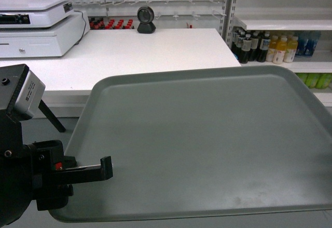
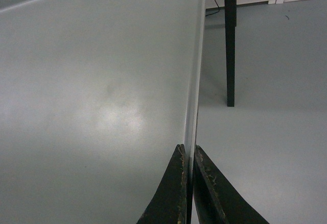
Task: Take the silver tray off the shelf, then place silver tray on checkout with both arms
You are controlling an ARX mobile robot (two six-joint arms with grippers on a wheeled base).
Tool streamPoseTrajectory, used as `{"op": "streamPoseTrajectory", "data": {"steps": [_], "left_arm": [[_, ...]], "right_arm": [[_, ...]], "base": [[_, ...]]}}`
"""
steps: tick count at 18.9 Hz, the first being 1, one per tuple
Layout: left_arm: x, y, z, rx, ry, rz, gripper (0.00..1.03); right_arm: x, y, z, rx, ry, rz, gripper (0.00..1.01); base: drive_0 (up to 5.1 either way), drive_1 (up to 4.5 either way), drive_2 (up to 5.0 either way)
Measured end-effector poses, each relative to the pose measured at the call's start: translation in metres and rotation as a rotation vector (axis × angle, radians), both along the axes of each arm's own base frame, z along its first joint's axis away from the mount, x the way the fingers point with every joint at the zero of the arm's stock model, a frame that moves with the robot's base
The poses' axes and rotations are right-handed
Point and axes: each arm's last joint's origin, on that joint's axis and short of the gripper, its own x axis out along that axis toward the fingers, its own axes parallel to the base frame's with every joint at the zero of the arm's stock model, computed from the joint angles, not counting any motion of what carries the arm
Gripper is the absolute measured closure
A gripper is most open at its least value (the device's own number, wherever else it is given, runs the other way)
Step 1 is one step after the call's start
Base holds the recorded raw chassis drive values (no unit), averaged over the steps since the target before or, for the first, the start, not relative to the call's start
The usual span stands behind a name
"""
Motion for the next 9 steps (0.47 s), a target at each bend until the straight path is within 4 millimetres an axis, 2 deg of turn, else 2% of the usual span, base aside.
{"op": "streamPoseTrajectory", "data": {"steps": [9], "left_arm": [[0.0001,0.0005,0.0,0.001,0.0,0.003,1.0]], "right_arm": [[-0.0001,0.0002,-0.0001,0.0,0.002,0.001,0.98]], "base": [[-5.1,2.4,2.4]]}}
